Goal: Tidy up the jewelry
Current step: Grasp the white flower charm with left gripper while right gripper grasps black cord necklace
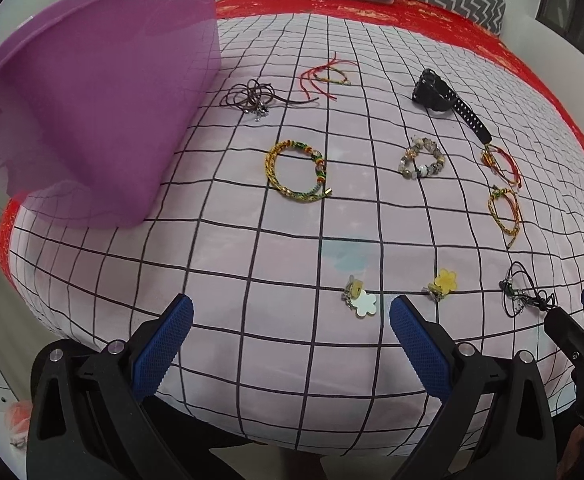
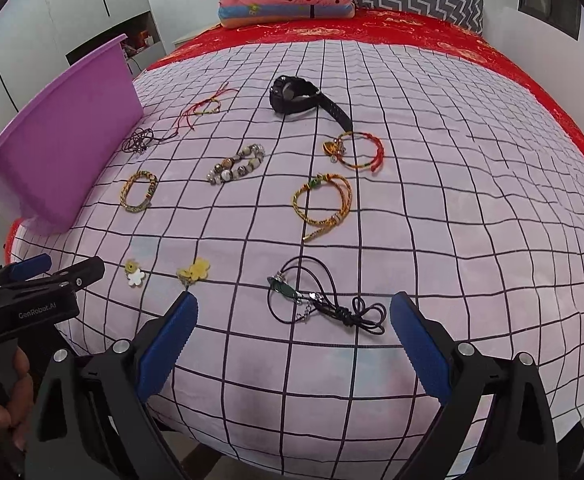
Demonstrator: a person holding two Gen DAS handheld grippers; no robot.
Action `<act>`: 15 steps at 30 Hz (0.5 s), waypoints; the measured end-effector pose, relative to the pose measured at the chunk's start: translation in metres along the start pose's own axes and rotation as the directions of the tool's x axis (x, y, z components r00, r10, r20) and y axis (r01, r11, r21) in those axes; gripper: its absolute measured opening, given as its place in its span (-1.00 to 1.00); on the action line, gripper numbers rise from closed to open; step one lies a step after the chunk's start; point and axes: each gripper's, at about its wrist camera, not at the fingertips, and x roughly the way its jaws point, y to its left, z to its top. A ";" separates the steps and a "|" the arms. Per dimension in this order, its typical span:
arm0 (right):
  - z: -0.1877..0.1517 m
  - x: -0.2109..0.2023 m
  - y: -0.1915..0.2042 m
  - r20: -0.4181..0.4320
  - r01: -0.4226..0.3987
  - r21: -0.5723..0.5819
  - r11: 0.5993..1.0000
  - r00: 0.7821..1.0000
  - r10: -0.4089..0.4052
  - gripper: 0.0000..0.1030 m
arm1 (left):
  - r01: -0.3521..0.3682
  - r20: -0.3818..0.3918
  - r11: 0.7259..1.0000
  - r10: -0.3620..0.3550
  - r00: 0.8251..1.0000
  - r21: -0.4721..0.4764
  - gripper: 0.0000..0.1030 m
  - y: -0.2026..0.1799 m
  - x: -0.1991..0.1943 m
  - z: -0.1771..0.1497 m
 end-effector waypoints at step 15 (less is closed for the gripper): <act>-0.006 0.036 -0.014 -0.022 0.030 0.001 1.000 0.999 -0.030 0.80 | 0.008 -0.004 1.000 -0.008 1.000 0.025 0.88 -0.013 0.031 -0.006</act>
